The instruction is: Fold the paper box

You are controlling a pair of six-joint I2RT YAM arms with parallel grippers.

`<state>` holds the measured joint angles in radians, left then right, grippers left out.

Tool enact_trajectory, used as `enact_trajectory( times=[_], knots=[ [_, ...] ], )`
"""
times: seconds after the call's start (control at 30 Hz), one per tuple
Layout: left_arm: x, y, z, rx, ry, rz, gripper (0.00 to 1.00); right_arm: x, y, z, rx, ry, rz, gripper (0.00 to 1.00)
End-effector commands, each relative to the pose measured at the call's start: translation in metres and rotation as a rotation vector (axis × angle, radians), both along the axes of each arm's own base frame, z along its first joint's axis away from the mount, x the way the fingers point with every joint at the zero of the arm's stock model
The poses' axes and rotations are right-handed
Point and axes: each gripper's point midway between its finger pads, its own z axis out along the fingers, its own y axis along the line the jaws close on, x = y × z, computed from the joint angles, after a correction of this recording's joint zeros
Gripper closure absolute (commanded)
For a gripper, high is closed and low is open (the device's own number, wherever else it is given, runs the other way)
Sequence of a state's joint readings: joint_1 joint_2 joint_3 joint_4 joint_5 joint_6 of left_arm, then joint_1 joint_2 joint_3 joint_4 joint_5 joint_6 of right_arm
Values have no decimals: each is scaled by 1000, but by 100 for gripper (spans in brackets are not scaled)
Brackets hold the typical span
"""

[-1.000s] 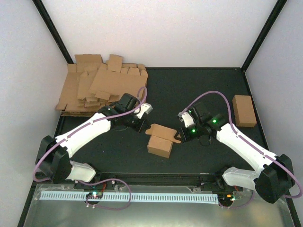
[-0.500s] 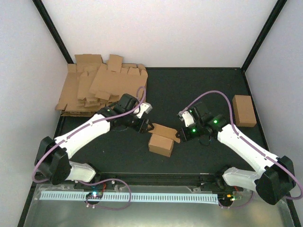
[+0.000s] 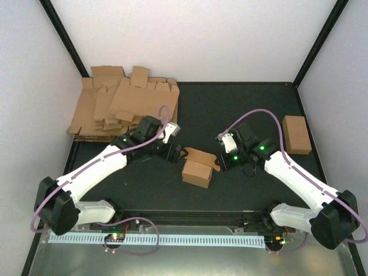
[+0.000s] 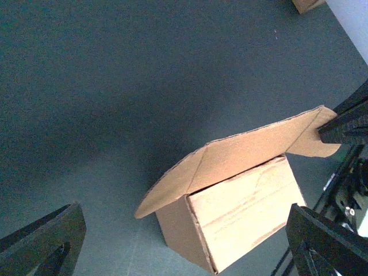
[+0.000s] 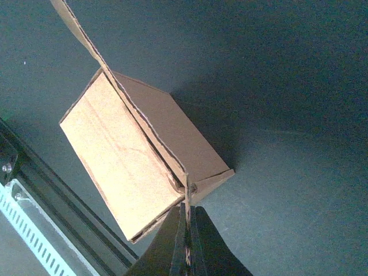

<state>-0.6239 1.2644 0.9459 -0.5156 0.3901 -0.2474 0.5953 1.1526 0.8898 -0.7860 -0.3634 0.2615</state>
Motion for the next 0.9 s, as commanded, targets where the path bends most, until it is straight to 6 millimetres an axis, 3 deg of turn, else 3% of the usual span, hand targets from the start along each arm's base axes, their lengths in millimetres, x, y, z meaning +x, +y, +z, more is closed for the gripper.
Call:
enact_trajectory(
  times=[0.0, 0.17, 0.37, 0.57, 0.87],
  knots=[
    [12, 14, 22, -26, -108, 105, 1, 10, 1, 9, -2, -70, -1, 97],
    [15, 35, 42, -102, -191, 213, 1, 11, 6, 15, 17, -75, 9, 98],
    [0, 24, 64, -207, -271, 99, 1, 14, 6, 24, 18, -108, 20, 98],
    [-4, 21, 66, -180, -260, 50, 1, 13, 7, 23, 18, -108, 41, 98],
    [-5, 13, 47, -150, -216, -10, 1, 14, 8, 27, 24, -132, 58, 98]
  ],
)
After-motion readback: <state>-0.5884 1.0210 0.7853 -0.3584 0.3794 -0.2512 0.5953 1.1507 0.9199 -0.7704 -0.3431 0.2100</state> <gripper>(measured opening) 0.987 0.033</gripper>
